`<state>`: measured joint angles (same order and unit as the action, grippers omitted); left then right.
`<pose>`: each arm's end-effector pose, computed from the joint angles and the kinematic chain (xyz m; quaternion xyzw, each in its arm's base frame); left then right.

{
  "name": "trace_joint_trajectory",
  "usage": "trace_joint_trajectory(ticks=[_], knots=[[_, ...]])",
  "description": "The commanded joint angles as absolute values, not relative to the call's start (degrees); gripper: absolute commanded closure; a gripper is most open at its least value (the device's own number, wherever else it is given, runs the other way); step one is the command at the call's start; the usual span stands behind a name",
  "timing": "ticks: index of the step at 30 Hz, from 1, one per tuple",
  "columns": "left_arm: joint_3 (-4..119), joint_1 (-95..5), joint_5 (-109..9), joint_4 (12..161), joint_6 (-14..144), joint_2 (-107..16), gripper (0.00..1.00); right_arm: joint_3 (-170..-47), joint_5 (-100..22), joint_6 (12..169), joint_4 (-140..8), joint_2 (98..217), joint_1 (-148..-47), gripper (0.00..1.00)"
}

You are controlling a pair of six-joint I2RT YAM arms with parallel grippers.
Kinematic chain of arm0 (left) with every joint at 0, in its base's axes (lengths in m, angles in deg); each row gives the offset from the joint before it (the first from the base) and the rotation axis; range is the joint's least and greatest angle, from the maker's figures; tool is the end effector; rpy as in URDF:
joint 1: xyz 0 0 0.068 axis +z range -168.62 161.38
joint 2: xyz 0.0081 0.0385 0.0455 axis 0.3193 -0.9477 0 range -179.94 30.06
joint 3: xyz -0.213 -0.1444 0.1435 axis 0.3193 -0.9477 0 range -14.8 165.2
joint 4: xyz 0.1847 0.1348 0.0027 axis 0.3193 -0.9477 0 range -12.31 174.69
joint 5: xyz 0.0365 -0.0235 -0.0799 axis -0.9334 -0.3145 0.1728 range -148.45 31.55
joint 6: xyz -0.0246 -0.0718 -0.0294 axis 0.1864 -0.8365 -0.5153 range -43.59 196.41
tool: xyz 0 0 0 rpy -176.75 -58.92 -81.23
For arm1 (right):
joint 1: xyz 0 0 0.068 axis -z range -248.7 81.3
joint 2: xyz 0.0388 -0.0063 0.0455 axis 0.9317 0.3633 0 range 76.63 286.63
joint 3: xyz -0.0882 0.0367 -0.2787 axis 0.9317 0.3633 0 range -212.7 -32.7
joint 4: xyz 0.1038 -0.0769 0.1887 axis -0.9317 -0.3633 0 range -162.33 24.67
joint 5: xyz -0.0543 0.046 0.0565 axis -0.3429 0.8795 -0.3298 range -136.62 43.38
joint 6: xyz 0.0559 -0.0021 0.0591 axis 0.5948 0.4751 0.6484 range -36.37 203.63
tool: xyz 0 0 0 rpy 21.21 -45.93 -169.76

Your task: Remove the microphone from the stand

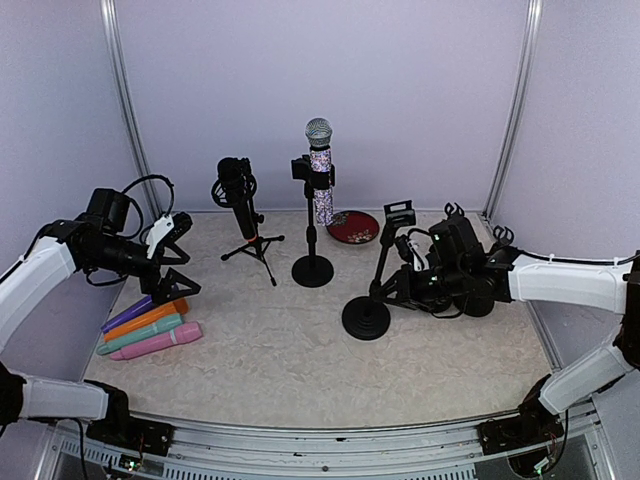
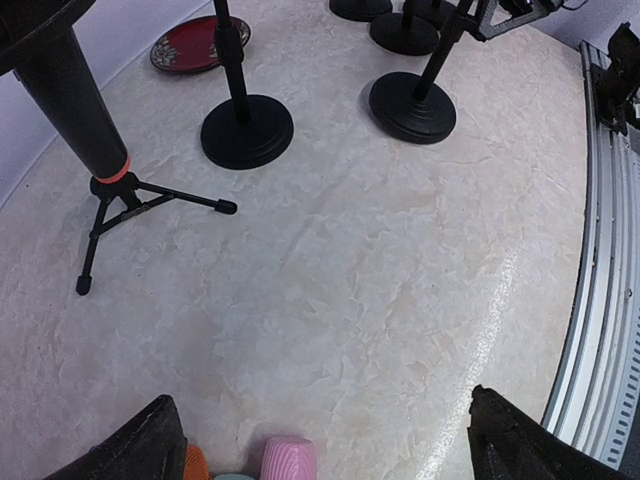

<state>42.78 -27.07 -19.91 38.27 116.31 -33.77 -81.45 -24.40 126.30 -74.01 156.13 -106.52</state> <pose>0.1785 -0.0711 0.3047 0.4626 0.7726 -0.2192 0.3756 0.2097 0.1965 0.2510 -0.0447 0.8899 0.4038 0.2073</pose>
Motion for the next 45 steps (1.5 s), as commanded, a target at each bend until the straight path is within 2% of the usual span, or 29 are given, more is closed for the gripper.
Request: trace_joint_trajectory(ticks=[1, 13, 16, 17, 20, 21, 23, 25, 34, 45], knots=[[44.7, -27.3, -20.3, 37.0, 116.1, -34.5, 0.04, -82.2, -38.9, 118.8, -87.4, 158.2, -105.4, 1.0], [45.5, -27.4, -21.4, 35.9, 116.5, -34.6, 0.04, -87.5, -49.8, 114.4, -94.5, 160.2, -108.3, 1.0], [45.6, -27.5, -21.7, 35.6, 116.4, -34.4, 0.04, -87.8, -49.3, 114.6, -93.7, 159.3, -108.4, 1.0], [45.6, -27.5, -21.7, 35.4, 116.4, -34.4, 0.04, -87.6, -48.2, 114.8, -92.8, 158.7, -108.4, 0.94], [45.4, -27.4, -21.8, 35.3, 116.3, -34.2, 0.04, -86.6, -44.1, 115.8, -89.0, 156.4, -108.3, 0.61], [45.4, -27.4, -21.8, 35.2, 116.3, -34.1, 0.04, -86.4, -42.7, 116.3, -88.0, 155.8, -108.2, 0.54], [45.3, -27.5, -21.9, 35.2, 116.3, -34.0, 0.04, -86.0, -40.2, 117.0, -86.3, 154.5, -108.0, 0.45], [45.3, -27.5, -21.9, 35.1, 116.4, -33.8, 0.04, -85.0, -38.4, 118.1, -84.3, 152.9, -107.7, 0.42], [44.4, -27.5, -21.6, 35.4, 116.6, -33.7, 0.05, -75.7, -28.8, 122.0, -68.5, 145.1, -105.3, 0.49], [44.3, -27.5, -21.1, 34.8, 117.3, -32.9, 0.05, -78.5, -28.3, 117.0, -69.2, 152.5, -104.4, 0.55]])
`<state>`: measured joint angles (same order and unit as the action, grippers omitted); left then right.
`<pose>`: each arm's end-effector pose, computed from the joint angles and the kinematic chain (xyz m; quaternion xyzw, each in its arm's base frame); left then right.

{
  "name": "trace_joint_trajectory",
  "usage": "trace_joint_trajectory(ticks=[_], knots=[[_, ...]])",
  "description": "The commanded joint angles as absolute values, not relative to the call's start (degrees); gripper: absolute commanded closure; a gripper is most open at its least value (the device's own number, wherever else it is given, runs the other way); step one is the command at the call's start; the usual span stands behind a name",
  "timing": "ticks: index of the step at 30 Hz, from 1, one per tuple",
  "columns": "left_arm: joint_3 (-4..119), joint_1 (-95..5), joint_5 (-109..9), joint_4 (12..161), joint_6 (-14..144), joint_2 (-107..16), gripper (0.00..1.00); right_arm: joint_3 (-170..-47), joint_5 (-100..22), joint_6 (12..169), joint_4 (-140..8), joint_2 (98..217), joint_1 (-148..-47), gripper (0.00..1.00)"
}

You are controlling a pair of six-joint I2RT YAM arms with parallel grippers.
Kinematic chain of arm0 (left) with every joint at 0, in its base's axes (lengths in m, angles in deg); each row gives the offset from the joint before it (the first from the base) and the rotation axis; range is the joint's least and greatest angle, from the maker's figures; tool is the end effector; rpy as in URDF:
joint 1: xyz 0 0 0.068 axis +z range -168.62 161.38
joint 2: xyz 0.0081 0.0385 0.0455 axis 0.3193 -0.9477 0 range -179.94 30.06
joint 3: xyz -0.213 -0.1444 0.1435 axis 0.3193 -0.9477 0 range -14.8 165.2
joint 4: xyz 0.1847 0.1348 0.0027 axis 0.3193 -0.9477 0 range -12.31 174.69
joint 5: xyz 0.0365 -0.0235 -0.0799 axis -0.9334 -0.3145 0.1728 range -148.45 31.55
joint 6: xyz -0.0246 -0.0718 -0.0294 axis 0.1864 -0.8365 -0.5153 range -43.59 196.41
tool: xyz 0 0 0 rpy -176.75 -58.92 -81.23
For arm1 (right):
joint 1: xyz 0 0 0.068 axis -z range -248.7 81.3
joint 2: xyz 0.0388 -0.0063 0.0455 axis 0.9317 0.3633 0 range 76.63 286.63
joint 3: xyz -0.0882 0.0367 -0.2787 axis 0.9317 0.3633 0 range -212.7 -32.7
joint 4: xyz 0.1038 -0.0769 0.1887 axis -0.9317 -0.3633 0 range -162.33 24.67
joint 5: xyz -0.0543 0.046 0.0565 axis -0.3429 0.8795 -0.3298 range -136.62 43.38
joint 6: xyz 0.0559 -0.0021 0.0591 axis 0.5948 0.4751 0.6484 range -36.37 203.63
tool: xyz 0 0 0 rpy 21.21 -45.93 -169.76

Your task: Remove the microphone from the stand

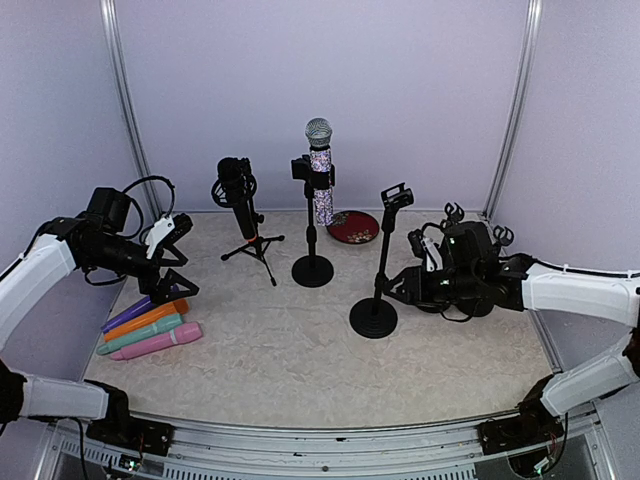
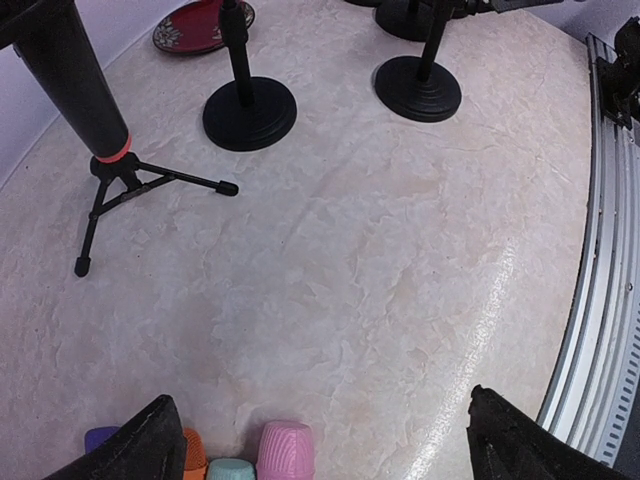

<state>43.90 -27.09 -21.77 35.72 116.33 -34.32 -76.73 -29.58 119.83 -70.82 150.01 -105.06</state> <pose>0.1780 -0.0693 0.3042 0.4578 0.7858 -0.2106 0.3587 0.2022 0.1745 0.2567 -0.0698 0.8765 0.3768 0.2914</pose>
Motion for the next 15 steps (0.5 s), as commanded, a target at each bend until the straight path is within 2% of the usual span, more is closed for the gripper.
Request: trace_joint_trajectory(ticks=[1, 9, 15], knots=[[44.3, -27.5, -21.1, 34.6, 117.7, -32.7, 0.05, -78.8, -28.6, 116.5, -69.2, 153.1, -104.4, 0.57], [44.4, -27.5, -21.3, 34.5, 118.1, -32.7, 0.05, -77.9, -27.2, 115.7, -63.1, 154.4, -104.4, 0.66], [45.1, -27.5, -22.0, 34.3, 118.2, -33.3, 0.05, -75.6, -26.8, 116.5, -59.4, 155.5, -104.4, 0.81]])
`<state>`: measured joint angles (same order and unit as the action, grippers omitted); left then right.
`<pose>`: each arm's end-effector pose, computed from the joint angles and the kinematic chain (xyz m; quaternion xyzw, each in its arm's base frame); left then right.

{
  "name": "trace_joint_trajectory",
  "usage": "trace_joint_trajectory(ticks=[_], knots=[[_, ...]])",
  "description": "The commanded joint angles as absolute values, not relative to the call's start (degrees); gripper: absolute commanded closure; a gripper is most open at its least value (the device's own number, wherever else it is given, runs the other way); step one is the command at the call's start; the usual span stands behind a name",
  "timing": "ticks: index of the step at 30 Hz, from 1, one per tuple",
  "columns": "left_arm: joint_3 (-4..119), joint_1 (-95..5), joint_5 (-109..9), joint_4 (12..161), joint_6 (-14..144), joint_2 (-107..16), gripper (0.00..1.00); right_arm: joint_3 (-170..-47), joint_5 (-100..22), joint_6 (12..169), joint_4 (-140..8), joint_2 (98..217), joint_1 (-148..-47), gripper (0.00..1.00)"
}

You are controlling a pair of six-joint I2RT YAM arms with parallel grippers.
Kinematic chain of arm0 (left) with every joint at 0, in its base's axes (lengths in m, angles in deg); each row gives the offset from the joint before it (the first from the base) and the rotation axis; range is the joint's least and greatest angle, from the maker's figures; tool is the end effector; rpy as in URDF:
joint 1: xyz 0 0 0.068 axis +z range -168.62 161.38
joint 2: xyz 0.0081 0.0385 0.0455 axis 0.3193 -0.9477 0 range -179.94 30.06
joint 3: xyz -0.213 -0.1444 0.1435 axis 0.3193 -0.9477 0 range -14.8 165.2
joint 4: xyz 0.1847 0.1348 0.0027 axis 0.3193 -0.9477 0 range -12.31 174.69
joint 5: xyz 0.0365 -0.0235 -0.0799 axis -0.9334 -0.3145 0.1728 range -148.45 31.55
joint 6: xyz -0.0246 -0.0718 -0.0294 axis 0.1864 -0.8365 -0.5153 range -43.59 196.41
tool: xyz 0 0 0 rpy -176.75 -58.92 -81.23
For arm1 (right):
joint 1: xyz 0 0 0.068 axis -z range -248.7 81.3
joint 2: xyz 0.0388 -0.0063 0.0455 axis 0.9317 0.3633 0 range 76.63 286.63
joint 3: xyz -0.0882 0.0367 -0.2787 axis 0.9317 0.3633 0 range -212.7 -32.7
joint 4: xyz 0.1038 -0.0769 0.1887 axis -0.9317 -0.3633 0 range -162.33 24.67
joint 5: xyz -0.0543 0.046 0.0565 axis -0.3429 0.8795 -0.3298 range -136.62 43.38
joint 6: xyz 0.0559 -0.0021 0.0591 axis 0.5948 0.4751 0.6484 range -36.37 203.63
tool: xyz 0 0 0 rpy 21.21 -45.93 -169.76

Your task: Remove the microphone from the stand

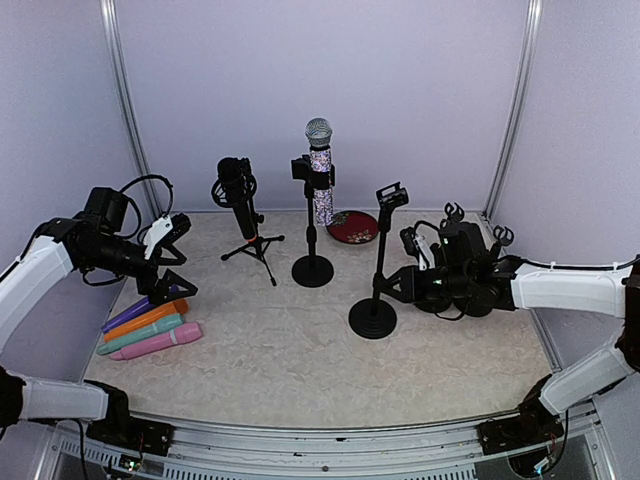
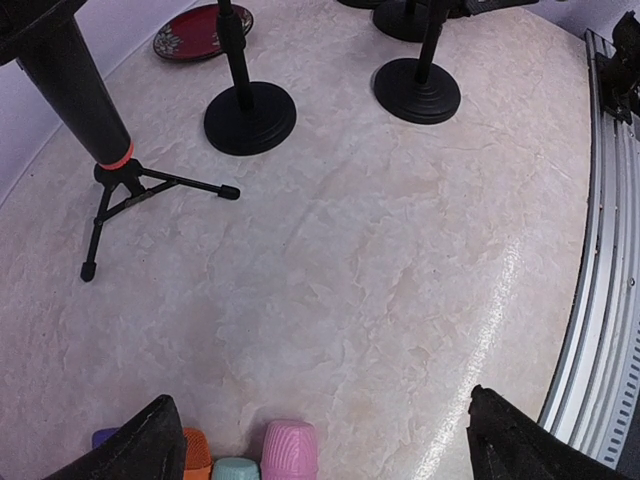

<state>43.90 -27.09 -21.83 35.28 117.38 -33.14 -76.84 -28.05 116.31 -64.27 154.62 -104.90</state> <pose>0.1733 -0.0685 0.3070 0.4659 0.7792 -0.2046 0.3659 0.2178 0.1872 0.2504 -0.1038 0.8637 0.3840 0.3096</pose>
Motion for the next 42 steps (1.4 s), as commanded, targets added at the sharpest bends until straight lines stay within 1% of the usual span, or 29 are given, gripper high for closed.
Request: trace_joint_trajectory(ticks=[1, 4, 9, 15, 18, 29, 37, 42], knots=[[45.1, -27.5, -22.0, 34.3, 118.2, -33.4, 0.05, -75.3, -27.0, 116.5, -59.3, 155.6, -104.4, 0.83], [45.1, -27.5, -22.1, 34.3, 118.2, -33.8, 0.05, -74.5, -28.1, 116.4, -58.8, 155.3, -104.4, 0.87], [44.9, -27.5, -21.6, 34.2, 117.6, -34.0, 0.05, -73.6, -29.1, 116.0, -57.1, 154.8, -104.4, 1.0], [45.0, -27.5, -22.1, 33.9, 118.1, -33.5, 0.05, -72.7, -32.0, 113.3, -56.8, 154.5, -105.1, 1.0], [45.0, -27.5, -22.2, 34.0, 118.3, -33.5, 0.05, -72.5, -35.4, 110.6, -57.9, 154.2, -106.4, 1.0], [44.4, -27.5, -22.4, 33.5, 118.0, -33.5, 0.05, -72.9, -60.7, 97.4, -63.6, 154.3, -117.3, 1.0], [44.5, -27.5, -21.2, 32.2, 118.7, -33.2, 0.05, -69.5, -76.3, 87.7, -59.2, 153.7, -124.8, 1.0], [45.2, -27.5, -21.1, 31.8, 118.9, -33.7, 0.05, -71.0, -82.7, 80.8, -58.1, 156.2, -128.3, 1.0]])
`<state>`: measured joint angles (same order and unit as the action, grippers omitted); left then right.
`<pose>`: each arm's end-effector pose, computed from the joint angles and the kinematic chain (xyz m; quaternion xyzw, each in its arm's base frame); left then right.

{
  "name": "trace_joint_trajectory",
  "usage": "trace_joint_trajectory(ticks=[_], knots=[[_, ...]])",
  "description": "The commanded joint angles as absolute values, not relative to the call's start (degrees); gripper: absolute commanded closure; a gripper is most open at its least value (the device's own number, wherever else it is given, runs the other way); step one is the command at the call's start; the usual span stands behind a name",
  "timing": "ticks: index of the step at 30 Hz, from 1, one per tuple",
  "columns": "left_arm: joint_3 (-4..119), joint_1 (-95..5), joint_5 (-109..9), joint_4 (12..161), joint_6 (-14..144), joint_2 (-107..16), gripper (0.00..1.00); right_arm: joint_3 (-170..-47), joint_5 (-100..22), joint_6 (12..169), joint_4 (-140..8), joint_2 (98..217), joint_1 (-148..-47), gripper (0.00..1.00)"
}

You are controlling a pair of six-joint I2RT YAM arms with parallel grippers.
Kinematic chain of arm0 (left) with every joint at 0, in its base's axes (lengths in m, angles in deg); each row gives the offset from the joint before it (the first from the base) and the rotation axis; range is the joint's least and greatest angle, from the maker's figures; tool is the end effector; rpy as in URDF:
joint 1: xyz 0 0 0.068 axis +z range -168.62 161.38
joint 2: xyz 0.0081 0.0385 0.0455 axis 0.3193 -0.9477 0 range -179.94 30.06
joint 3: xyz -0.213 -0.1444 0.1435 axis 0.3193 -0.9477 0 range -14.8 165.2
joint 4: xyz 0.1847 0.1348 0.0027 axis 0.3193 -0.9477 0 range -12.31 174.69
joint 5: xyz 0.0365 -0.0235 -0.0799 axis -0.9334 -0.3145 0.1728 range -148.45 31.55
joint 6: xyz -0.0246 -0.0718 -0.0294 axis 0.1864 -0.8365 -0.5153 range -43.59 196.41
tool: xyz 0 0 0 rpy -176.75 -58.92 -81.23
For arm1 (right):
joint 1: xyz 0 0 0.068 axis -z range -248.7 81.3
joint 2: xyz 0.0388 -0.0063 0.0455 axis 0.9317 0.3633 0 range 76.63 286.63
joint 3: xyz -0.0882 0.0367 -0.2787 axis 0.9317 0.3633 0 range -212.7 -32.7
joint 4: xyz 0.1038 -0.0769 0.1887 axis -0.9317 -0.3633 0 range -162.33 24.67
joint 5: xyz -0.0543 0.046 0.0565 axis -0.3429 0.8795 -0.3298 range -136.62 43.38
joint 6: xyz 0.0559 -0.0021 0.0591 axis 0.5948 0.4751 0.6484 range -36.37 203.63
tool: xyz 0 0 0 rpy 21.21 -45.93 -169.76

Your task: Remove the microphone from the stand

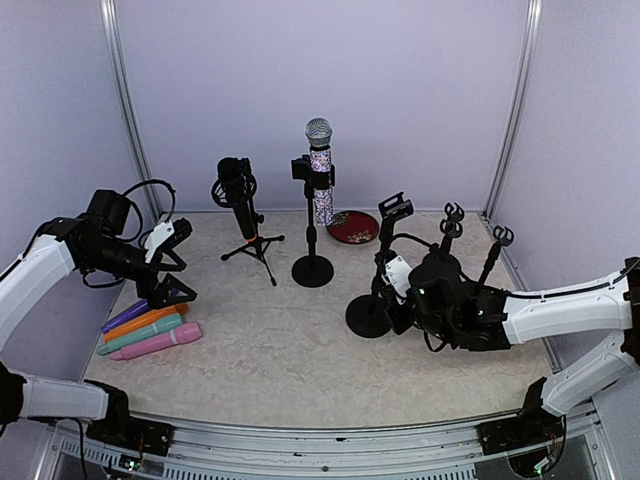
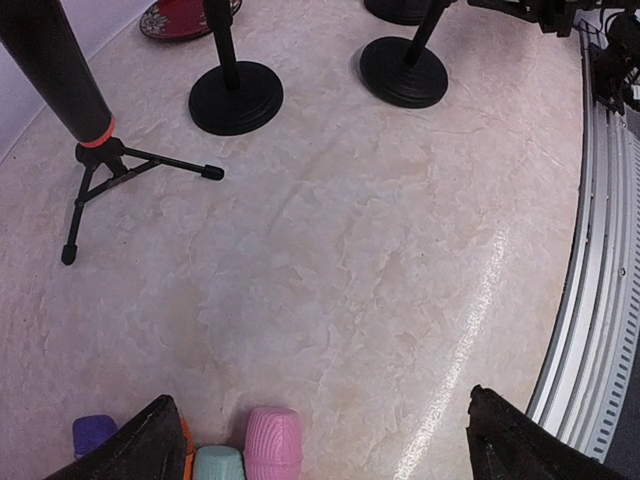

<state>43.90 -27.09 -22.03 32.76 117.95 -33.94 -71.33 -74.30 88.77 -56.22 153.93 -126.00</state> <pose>0.1714 -0.0680 0.3014 0.4651 0.7886 -0.2112 0.3422 0.1772 0.2153 0.2414 -0.2607 0.8065 0.0766 0.5251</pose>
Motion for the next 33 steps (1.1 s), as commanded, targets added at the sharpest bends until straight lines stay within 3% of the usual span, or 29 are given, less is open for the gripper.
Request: trace_joint_trajectory(ticks=[1, 11, 22, 31, 33], knots=[[45.2, -27.5, -21.1, 31.8, 118.9, -33.8, 0.05, -71.5, -83.6, 79.5, -58.2, 156.7, -128.6, 1.0], [45.5, -27.4, -20.9, 31.4, 119.2, -34.2, 0.05, -74.1, -87.6, 71.6, -58.6, 159.9, -129.2, 1.0], [45.5, -27.4, -20.8, 31.3, 119.6, -34.5, 0.05, -78.3, -100.5, 55.6, -56.2, 168.9, -131.5, 1.0], [45.5, -27.3, -20.9, 31.0, 120.3, -34.5, 0.05, -77.7, -112.4, 38.1, -38.7, 172.5, -133.2, 1.0], [45.5, -27.3, -20.9, 30.9, 120.3, -34.6, 0.05, -78.3, -114.2, 36.2, -35.8, 172.2, -133.8, 0.95]])
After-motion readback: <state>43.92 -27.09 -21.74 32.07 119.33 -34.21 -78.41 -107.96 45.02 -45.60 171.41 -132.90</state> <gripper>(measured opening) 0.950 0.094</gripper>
